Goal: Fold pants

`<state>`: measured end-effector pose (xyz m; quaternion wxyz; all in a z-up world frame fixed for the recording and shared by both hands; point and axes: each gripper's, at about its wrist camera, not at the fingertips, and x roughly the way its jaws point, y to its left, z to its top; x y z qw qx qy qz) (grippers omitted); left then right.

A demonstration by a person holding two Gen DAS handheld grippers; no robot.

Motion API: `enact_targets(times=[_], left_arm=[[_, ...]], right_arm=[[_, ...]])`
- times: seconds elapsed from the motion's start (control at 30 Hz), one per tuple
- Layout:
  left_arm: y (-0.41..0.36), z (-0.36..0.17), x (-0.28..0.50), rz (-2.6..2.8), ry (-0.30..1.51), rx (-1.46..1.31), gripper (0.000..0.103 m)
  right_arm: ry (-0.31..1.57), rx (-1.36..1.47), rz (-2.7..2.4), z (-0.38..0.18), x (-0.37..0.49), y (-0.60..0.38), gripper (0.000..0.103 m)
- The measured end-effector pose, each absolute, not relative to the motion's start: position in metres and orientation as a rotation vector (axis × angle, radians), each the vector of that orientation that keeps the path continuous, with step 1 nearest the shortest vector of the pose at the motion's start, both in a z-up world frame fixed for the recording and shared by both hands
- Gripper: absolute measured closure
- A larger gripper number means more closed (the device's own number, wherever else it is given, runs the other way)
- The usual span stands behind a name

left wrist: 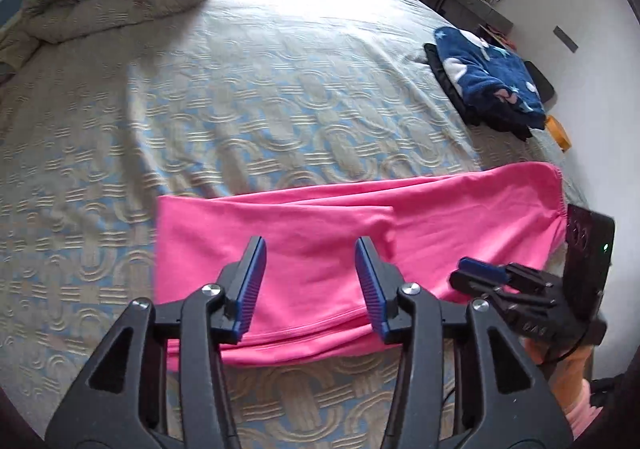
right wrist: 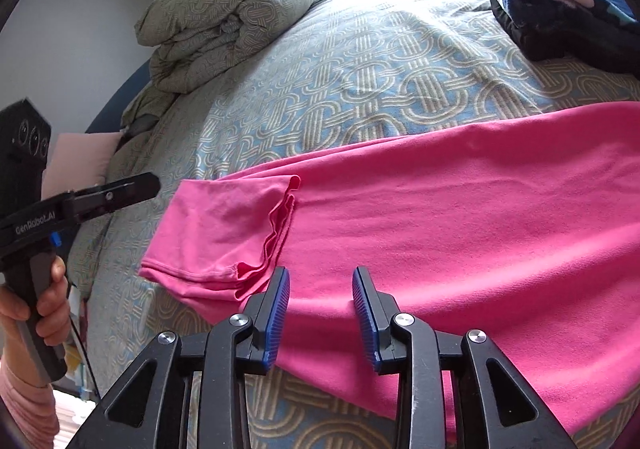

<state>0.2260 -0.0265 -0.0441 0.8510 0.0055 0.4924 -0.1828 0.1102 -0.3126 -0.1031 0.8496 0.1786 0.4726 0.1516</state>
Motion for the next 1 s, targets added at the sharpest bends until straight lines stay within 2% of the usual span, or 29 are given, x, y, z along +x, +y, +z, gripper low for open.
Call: enact_targets(times=[0.07, 0.27, 0.63, 0.7, 0.8, 0.83, 0.87, 0.9, 1.0], left_arm=[[0.008, -0.051, 0.219, -0.315, 1.034, 0.003, 0.053], [0.08, -0.097, 0.194, -0.181, 1.07, 0.01, 0.052], [0.044, -0.13, 0.182, -0.349, 1.051, 0.079, 0.05], [0.038, -0.13, 0.185, -0.362, 1.041, 0.069, 0.044], [0.031, -0.133, 0.192, -0.327, 1.03, 0.103, 0.042], [0.03, -0.135, 0.195, -0.316, 1.033, 0.103, 0.042], [0.033, -0.136, 0.197, -0.304, 1.035, 0.094, 0.042], [0.035, -0.137, 0.198, -0.293, 1.036, 0.083, 0.042], [0.046, -0.137, 0.196, -0.262, 1.026, 0.068, 0.042]], right_arm=[[1.005, 0.382, 0.341, -0.103, 0.115, -0.306, 0.06], [1.079, 0.398, 0.372, -0.113, 0.135, -0.285, 0.056], [1.138, 0.394, 0.34, -0.119, 0.162, -0.258, 0.049], [1.142, 0.387, 0.337, -0.119, 0.165, -0.254, 0.048], [1.142, 0.375, 0.331, -0.12, 0.169, -0.247, 0.048], [1.144, 0.365, 0.331, -0.12, 0.171, -0.243, 0.053], [1.139, 0.348, 0.331, -0.119, 0.173, -0.238, 0.085], [1.139, 0.316, 0.327, -0.119, 0.176, -0.233, 0.101], [1.069, 0.268, 0.296, -0.105, 0.175, -0.225, 0.1]])
